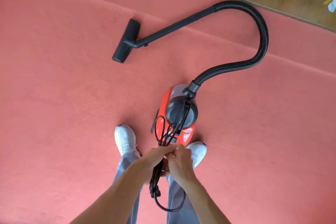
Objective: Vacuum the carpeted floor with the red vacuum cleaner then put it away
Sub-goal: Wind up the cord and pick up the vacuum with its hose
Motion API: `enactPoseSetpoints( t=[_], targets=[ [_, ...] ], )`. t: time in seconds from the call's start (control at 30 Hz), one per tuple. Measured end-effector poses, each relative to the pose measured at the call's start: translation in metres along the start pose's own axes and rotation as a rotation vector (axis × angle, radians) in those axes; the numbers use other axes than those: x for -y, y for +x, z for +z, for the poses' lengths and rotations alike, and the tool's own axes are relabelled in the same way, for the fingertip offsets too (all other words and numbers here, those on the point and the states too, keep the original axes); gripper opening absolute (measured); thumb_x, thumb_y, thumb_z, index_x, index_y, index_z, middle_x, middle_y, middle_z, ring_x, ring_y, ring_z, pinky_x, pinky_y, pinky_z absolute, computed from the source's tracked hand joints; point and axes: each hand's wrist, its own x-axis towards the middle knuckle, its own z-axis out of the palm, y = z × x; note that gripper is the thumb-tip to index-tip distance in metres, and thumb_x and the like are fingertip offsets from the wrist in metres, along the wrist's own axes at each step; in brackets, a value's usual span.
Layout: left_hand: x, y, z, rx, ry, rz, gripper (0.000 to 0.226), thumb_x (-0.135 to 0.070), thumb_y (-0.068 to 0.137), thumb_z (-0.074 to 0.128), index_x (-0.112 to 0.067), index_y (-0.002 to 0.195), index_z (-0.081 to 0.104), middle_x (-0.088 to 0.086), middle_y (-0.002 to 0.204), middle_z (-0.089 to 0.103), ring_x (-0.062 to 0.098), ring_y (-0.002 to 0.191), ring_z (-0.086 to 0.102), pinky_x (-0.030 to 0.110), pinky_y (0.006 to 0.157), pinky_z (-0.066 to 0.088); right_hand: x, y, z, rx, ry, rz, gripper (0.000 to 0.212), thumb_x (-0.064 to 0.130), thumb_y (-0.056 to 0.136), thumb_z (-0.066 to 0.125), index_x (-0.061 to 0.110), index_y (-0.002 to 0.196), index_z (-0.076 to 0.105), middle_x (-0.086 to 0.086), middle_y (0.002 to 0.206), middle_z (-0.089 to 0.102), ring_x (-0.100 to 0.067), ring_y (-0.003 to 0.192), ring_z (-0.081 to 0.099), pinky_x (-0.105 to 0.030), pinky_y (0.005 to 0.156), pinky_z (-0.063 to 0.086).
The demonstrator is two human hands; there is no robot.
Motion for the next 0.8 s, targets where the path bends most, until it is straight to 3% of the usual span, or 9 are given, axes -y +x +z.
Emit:
enactPoseSetpoints(
  t=[0.13, 0.23, 0.33, 0.4, 0.5, 0.53, 0.63, 0.7, 0.8],
  targets=[
    [-0.014, 0.006, 0.004, 0.081, -0.207, 0.016, 0.023, -0.032, 0.089, 0.071, -0.009, 0.089, 0.072, 0.008, 0.072, 0.064, 0.022, 0.071, 0.066, 0.038, 0.079, 0.06, 0.014, 0.009, -0.018, 0.084, 0.425, 0.038, 0.024, 0.008, 0.076, 0.05, 0.02, 0.055, 0.054, -0.001, 0.055, 0.049, -0.021, 0.063, 0.049, -0.027, 0.053, 0.039],
    [-0.03, 0.008, 0.01, 0.042, -0.279, 0.012, 0.023, -0.025, 0.091, 0.068, -0.013, 0.072, 0.065, -0.005, 0.05, 0.045, 0.01, 0.044, 0.051, 0.025, 0.059, 0.049, 0.025, 0.023, -0.041, -0.117, 0.509, 0.028, 0.022, 0.015, 0.083, 0.057, 0.014, 0.065, 0.069, -0.001, 0.059, 0.068, -0.023, 0.064, 0.066, -0.032, 0.06, 0.051],
    [-0.041, 0.023, 0.005, -0.174, -0.393, 0.053, 0.027, -0.01, 0.09, 0.064, -0.016, 0.068, 0.049, -0.007, 0.042, 0.036, 0.008, 0.034, 0.033, 0.02, 0.041, 0.031, 0.028, 0.049, -0.074, -0.356, 0.482, 0.03, 0.016, 0.017, 0.089, 0.058, 0.016, 0.079, 0.07, -0.003, 0.069, 0.073, -0.025, 0.073, 0.073, -0.044, 0.078, 0.059],
    [-0.048, 0.036, -0.001, -0.338, -0.298, 0.142, 0.027, -0.007, 0.087, 0.066, -0.014, 0.065, 0.052, -0.004, 0.043, 0.042, 0.011, 0.037, 0.036, 0.02, 0.041, 0.029, 0.028, 0.066, -0.087, -0.284, 0.399, 0.073, 0.016, 0.014, 0.089, 0.056, 0.008, 0.091, 0.071, -0.005, 0.073, 0.073, -0.025, 0.076, 0.072, -0.049, 0.083, 0.058],
    [-0.061, 0.059, 0.003, -0.516, 0.04, 0.328, 0.013, -0.014, 0.082, 0.069, -0.016, 0.069, 0.069, 0.003, 0.062, 0.068, 0.021, 0.058, 0.06, 0.025, 0.056, 0.042, 0.03, 0.084, -0.087, -0.153, 0.238, 0.092, 0.04, 0.019, 0.082, 0.054, -0.012, 0.107, 0.059, -0.008, 0.079, 0.062, -0.024, 0.077, 0.063, -0.06, 0.086, 0.053],
    [-0.067, 0.063, 0.009, -0.497, 0.099, 0.356, 0.004, -0.015, 0.078, 0.071, -0.017, 0.075, 0.072, 0.005, 0.069, 0.073, 0.024, 0.065, 0.068, 0.026, 0.061, 0.05, 0.031, 0.09, -0.084, -0.125, 0.192, 0.089, 0.046, 0.026, 0.078, 0.055, -0.01, 0.106, 0.059, -0.012, 0.081, 0.063, -0.028, 0.079, 0.062, -0.061, 0.087, 0.051],
    [-0.08, 0.089, 0.029, -0.416, 0.077, 0.43, 0.015, -0.013, 0.071, 0.067, -0.011, 0.085, 0.072, 0.008, 0.077, 0.075, 0.029, 0.078, 0.074, 0.039, 0.074, 0.061, 0.029, 0.109, -0.069, -0.094, 0.199, 0.078, 0.057, 0.046, 0.07, 0.053, -0.003, 0.096, 0.066, -0.017, 0.085, 0.069, -0.035, 0.087, 0.065, -0.058, 0.089, 0.051],
    [-0.085, 0.097, 0.042, -0.384, 0.094, 0.485, 0.016, -0.015, 0.08, 0.064, -0.012, 0.094, 0.072, 0.0, 0.072, 0.067, 0.024, 0.069, 0.065, 0.027, 0.064, 0.051, 0.022, 0.119, -0.062, -0.131, 0.203, 0.046, 0.056, 0.055, 0.065, 0.047, 0.005, 0.08, 0.068, -0.013, 0.079, 0.071, -0.037, 0.086, 0.065, -0.054, 0.087, 0.052],
    [-0.087, 0.109, 0.053, -0.288, 0.134, 0.504, 0.02, -0.003, 0.08, 0.06, -0.013, 0.094, 0.07, -0.005, 0.065, 0.061, 0.015, 0.061, 0.057, 0.021, 0.056, 0.041, 0.016, 0.122, -0.06, -0.133, 0.256, 0.064, 0.045, 0.055, 0.076, 0.048, 0.016, 0.07, 0.069, -0.005, 0.082, 0.073, -0.03, 0.087, 0.068, -0.05, 0.088, 0.053]
  ],
)
